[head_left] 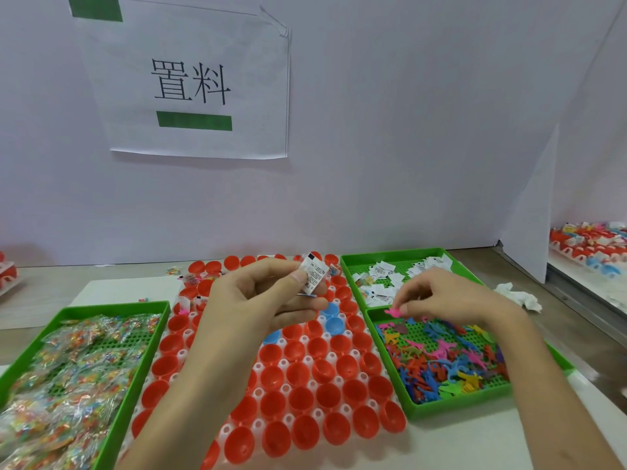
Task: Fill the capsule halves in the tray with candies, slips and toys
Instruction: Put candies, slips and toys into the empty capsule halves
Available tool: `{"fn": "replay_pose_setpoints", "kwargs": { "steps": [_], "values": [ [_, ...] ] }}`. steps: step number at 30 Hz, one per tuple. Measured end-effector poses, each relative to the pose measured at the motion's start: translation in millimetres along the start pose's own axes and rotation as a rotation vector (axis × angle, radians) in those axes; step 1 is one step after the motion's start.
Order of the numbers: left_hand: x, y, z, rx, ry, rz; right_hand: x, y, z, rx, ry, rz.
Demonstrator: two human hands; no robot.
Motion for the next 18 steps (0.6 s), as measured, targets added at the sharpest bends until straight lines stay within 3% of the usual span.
{"fn": "replay_pose_setpoints", "kwargs": {
  "steps": [5,8,18],
  "values": [
    [-1.0,-0.1,3.6,-0.005,0.130,-0.037,13.9,-31.4,60.7,0.381,0.404,-0.030],
    [-2.3,-1.3,2.2,-0.034,0.199,-0.040,10.8,-47.7,90.9,0.535,0.502,0.036],
    [-4.3,-4.1,-5.1,0.013,0.221,0.127,-4.6,-42.0,105.5,0.489,0.349,-0.093]
  ]
}}
Point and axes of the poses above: each hand's wrist, its own y-axis towards the middle knuckle, its own x-axis out of the back of the hand, z = x × y, the point moved 2 cm from there along y, towards the middle knuckle, and after that the axes turned 2 degrees about -z, right-handed, at the moved point
